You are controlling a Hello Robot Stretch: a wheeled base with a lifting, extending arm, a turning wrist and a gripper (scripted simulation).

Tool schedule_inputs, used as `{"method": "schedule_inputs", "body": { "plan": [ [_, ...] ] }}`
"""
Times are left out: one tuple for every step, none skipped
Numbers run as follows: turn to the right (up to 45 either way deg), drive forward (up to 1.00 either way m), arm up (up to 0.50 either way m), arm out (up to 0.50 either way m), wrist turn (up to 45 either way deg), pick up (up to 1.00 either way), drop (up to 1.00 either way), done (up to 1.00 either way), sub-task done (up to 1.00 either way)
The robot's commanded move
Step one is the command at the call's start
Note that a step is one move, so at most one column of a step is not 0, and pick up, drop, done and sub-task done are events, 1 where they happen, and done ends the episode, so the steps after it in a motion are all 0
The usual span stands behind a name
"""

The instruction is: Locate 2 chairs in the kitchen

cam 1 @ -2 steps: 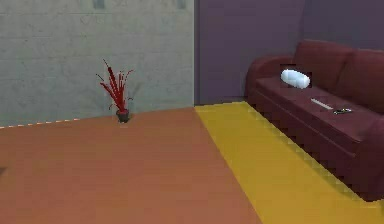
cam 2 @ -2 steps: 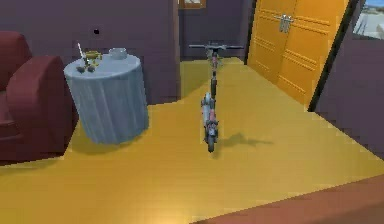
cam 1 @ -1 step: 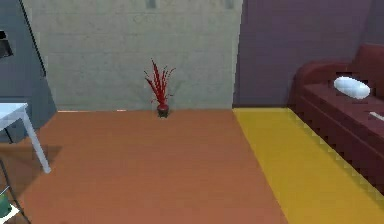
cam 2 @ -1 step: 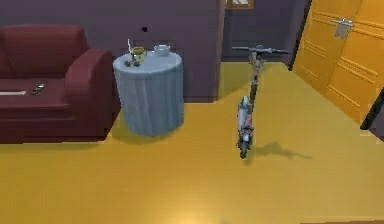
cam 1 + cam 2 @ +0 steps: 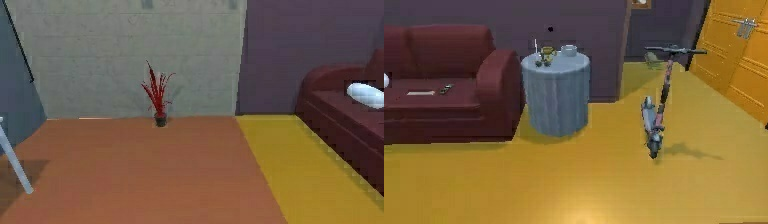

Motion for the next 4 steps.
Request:
{"method": "schedule_inputs", "body": {
  "plan": [
    [-45.0, 0.00, 0.00, 0.00, 0.0, 0.00, 0.00, 0.00, 0.00],
    [-36.0, 0.00, 0.00, 0.00, 0.0, 0.00, 0.00, 0.00, 0.00],
    [-3.0, 0.00, 0.00, 0.00, 0.0, 0.00, 0.00, 0.00, 0.00],
    [0.0, 0.30, 0.00, 0.00, 0.0, 0.00, 0.00, 0.00, 0.00]
  ]
}}
